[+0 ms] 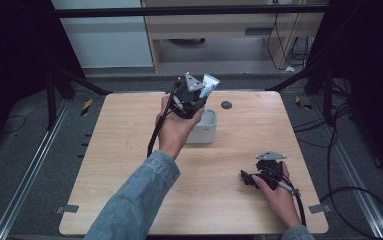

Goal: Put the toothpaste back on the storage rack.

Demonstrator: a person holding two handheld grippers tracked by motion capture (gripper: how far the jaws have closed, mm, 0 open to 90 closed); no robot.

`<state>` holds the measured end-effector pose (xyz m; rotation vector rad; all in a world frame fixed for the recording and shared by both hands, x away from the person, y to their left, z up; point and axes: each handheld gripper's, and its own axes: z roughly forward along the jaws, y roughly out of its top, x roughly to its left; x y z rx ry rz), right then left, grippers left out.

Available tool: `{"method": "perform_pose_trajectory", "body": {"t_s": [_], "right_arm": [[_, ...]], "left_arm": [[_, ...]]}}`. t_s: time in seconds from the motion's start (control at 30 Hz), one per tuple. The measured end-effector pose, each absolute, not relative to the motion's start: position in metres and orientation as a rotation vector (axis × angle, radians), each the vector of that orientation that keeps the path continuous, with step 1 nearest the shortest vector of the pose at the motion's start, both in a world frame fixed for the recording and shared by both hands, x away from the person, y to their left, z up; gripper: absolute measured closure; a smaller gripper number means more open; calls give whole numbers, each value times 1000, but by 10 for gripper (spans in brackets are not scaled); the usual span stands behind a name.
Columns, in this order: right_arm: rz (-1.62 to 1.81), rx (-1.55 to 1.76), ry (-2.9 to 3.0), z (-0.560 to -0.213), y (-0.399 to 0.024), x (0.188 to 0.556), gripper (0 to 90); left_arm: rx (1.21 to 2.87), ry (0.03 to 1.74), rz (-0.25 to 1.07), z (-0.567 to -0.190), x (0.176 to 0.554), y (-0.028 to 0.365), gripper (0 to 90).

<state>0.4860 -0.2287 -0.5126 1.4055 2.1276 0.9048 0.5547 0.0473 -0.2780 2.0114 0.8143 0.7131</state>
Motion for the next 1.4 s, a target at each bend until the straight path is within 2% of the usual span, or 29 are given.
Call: {"method": "perform_pose_trajectory", "body": {"t_s": [0.83, 1.4], "right_arm": [[901, 1404, 2128, -512, -229, 486, 4], [904, 1405, 2130, -512, -229, 486, 4]], "left_arm": [[1845, 835, 712, -285, 580, 57, 781], [1769, 817, 745, -300, 593, 49, 781]]}}
